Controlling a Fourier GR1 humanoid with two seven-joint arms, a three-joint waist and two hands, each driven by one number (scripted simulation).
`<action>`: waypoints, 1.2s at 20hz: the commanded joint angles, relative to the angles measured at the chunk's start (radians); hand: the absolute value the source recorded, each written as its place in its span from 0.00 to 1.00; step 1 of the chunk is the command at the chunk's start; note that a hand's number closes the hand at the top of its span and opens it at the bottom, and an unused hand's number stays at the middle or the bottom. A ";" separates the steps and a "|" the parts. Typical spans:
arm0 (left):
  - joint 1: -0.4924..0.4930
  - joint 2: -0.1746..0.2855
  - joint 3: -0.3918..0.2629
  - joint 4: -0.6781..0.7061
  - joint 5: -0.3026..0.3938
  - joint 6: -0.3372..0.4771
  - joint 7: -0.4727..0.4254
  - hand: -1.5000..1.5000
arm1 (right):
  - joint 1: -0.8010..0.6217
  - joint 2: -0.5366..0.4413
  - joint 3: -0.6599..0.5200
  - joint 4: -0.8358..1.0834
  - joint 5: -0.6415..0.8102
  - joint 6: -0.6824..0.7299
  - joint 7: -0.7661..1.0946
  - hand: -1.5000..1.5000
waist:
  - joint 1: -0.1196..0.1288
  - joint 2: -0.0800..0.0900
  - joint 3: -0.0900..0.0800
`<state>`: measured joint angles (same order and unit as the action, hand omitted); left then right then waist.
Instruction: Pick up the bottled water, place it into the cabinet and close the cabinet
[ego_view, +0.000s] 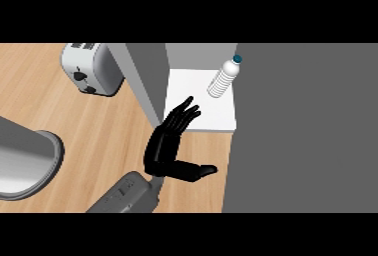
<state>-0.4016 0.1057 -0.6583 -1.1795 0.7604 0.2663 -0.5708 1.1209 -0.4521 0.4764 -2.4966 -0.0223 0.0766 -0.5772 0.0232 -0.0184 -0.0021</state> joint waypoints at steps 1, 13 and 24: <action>0.178 0.143 0.000 -0.187 0.008 -0.004 0.002 0.00 | 0.077 -0.038 0.028 -0.157 0.095 -0.023 0.044 0.00 | 0.000 0.000 0.000; 0.529 0.418 0.015 -0.429 0.019 -0.185 -0.156 0.00 | -0.118 -0.316 0.027 -0.159 0.238 0.131 0.083 1.00 | 0.038 0.000 -0.006; 0.694 0.662 0.171 -0.502 0.094 -0.374 -0.253 0.00 | -0.314 -0.289 0.238 -0.183 0.186 0.073 0.295 1.00 | 0.057 0.021 -0.009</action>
<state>0.2524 0.6848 -0.5427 -1.6648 0.8213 -0.0362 -0.8038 0.8536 -0.7215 0.6206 -2.5060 0.0451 0.1325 -0.4384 0.0731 -0.0048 -0.0103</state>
